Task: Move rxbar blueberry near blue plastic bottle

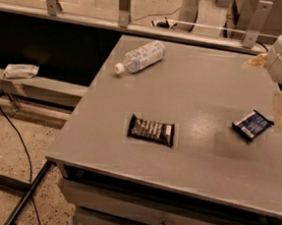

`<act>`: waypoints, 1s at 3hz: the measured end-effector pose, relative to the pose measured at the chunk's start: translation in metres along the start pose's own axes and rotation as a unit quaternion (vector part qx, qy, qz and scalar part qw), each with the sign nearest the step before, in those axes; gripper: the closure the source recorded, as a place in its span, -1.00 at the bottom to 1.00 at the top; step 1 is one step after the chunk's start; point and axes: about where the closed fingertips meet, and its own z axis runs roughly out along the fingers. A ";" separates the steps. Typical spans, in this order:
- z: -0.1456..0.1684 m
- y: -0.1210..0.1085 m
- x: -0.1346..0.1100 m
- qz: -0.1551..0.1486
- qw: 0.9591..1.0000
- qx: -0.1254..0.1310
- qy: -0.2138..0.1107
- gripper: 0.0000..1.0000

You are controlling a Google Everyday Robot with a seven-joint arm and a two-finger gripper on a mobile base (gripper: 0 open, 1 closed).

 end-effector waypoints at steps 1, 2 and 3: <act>0.024 -0.005 0.025 -0.090 0.995 -0.004 0.031 -1.00; 0.036 -0.004 0.039 -0.137 0.990 -0.007 0.027 -1.00; 0.052 0.005 0.044 -0.182 0.983 -0.025 0.017 -1.00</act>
Offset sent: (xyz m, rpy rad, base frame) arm 0.0253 -0.0540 -0.0461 -0.1438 0.0179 0.3673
